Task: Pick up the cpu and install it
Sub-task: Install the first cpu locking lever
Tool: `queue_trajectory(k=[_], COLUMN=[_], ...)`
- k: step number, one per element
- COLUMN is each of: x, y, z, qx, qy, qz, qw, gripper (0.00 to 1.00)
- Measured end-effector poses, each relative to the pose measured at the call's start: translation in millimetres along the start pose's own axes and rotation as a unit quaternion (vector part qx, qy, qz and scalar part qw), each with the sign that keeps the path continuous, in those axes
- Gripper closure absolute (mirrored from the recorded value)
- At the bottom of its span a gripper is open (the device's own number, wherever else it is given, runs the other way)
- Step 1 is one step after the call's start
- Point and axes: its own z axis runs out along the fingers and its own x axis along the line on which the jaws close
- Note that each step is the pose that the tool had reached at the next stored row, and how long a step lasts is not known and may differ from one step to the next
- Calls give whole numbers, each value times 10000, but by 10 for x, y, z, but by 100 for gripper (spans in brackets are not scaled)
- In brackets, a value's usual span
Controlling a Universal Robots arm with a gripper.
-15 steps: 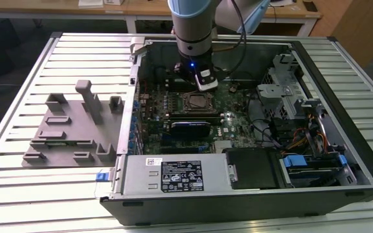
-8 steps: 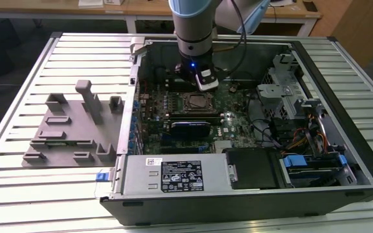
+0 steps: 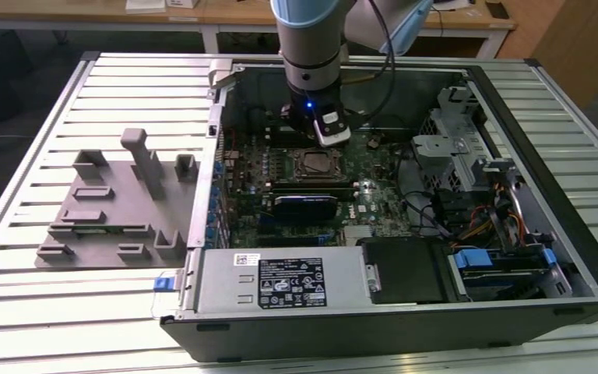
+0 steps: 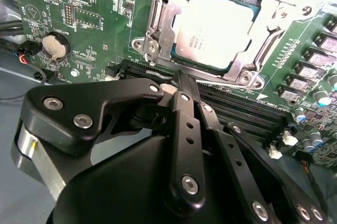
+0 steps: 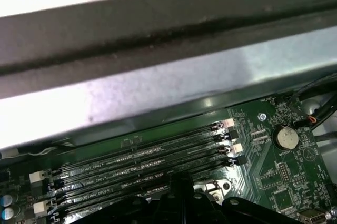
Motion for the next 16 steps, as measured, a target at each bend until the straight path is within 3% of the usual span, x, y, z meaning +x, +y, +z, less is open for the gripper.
queue_trajectory(k=[11,16], x=[3,-8], y=[58,60], z=[14,24], qx=[6,33], qy=[-2,-9], qz=[-2,-6], qw=[10000,10000], gripper=[89,89])
